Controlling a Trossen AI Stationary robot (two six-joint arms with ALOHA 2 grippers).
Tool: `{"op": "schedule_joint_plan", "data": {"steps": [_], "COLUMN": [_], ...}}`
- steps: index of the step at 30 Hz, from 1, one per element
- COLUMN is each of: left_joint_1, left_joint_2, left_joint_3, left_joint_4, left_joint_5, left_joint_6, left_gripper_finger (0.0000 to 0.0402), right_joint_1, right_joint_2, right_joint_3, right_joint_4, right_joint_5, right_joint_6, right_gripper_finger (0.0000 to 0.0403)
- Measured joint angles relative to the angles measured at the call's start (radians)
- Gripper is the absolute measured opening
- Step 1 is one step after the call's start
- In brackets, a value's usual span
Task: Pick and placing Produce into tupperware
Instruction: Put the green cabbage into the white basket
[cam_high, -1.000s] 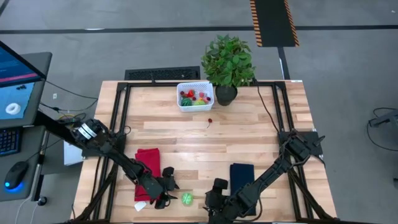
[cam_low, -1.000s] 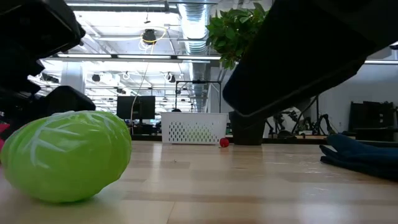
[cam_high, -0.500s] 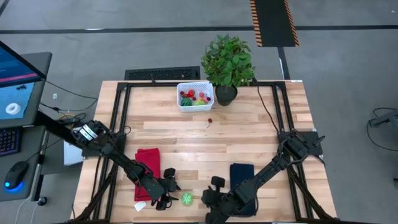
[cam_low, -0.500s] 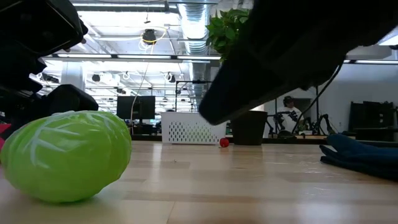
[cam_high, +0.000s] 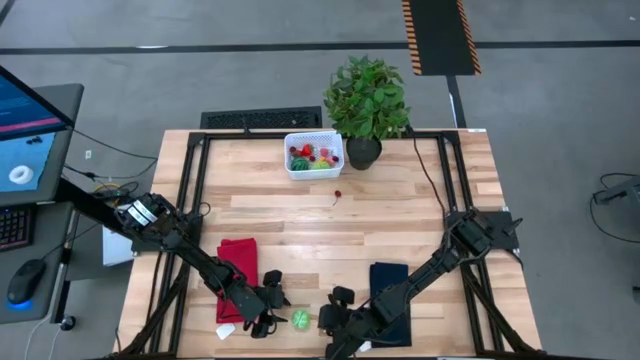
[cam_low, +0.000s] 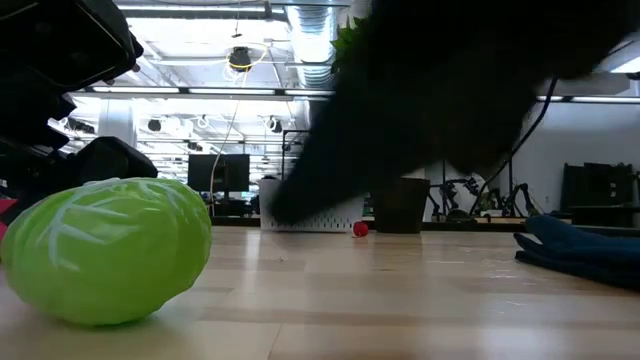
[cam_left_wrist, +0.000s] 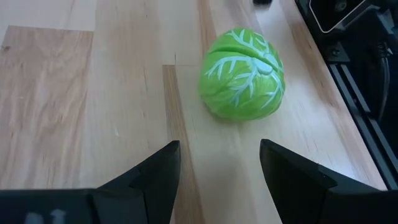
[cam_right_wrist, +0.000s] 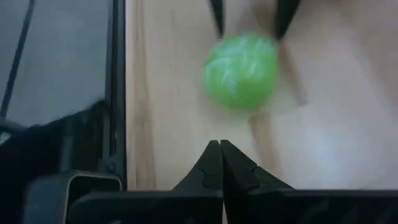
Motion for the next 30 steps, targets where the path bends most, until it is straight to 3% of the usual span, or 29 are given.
{"op": "schedule_joint_plan", "data": {"steps": [8, 15, 30], "left_joint_1": [-0.011, -0.012, -0.012], "left_joint_2": [0.0, 0.0, 0.001], "left_joint_3": [0.005, 0.005, 0.005], "left_joint_4": [-0.008, -0.015, -0.015], "left_joint_5": [-0.009, -0.063, -0.06], "left_joint_6": [-0.003, -0.01, -0.006], "left_gripper_finger": [0.021, 0.021, 0.021], "right_joint_1": [-0.026, -0.038, -0.072], "right_joint_2": [0.076, 0.081, 0.085], "right_joint_3": [0.004, 0.002, 0.017], "right_joint_4": [0.08, 0.116, 0.097], "right_joint_5": [-0.106, -0.114, -0.078], "right_joint_6": [-0.001, -0.048, -0.097], "right_gripper_finger": [0.0011, 0.0011, 0.0011]}}
